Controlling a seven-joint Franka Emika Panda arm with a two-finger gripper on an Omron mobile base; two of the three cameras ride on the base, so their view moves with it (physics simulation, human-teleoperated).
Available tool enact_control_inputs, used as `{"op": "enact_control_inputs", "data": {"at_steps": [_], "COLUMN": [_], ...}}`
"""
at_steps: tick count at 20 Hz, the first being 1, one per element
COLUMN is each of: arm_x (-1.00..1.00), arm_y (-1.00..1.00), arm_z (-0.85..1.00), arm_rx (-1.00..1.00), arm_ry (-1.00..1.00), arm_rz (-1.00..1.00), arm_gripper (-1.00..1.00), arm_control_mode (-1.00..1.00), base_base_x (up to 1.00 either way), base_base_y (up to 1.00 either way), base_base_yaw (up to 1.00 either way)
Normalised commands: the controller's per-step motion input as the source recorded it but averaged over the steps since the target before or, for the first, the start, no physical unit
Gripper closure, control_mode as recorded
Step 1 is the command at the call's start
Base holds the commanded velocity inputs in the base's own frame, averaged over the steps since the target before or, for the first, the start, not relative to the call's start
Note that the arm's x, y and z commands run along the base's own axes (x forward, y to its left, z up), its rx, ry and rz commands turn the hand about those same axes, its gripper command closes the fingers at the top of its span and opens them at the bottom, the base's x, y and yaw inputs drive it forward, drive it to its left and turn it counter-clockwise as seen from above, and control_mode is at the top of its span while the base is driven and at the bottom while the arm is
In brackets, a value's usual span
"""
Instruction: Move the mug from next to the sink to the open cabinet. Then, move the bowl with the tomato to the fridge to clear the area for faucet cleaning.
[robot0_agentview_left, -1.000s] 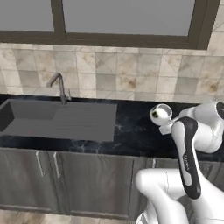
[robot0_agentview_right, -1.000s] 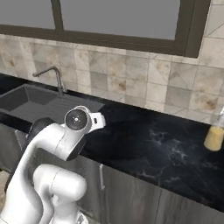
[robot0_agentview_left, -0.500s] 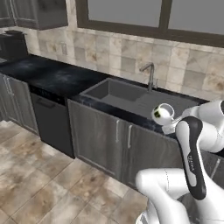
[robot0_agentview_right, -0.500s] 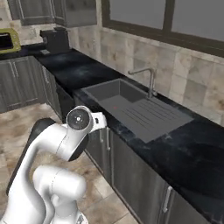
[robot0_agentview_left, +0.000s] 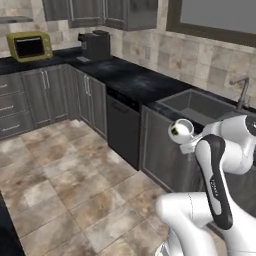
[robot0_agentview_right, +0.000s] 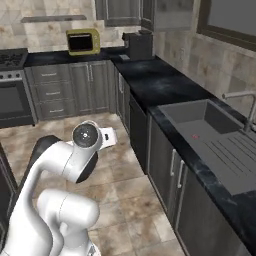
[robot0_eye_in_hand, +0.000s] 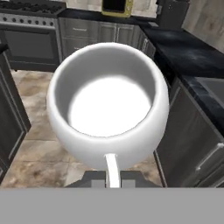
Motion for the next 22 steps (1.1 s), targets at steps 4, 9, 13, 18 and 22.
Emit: {"op": "enact_control_inputs", "data": {"at_steps": [4, 9, 13, 18, 22], "arm_x": [0.00, 0.00, 0.00, 0.00, 0.00], "arm_y": [0.00, 0.00, 0.00, 0.00, 0.00], "arm_z": [0.00, 0.00, 0.00, 0.00, 0.00], "arm_rx": [0.00, 0.00, 0.00, 0.00, 0.00], "arm_ry": [0.00, 0.00, 0.00, 0.00, 0.00], "arm_rz": [0.00, 0.00, 0.00, 0.00, 0.00], "arm_gripper": [1.00, 1.00, 1.00, 1.00, 1.00], "arm_control_mode": [1.00, 1.00, 1.00, 1.00, 1.00], "base_base_x": [0.18, 0.45, 0.85, 1.00, 1.00], "base_base_y": [0.17, 0.23, 0.23, 0.35, 0.32], "base_base_yaw": [0.22, 0.16, 0.12, 0.08, 0.04]}}
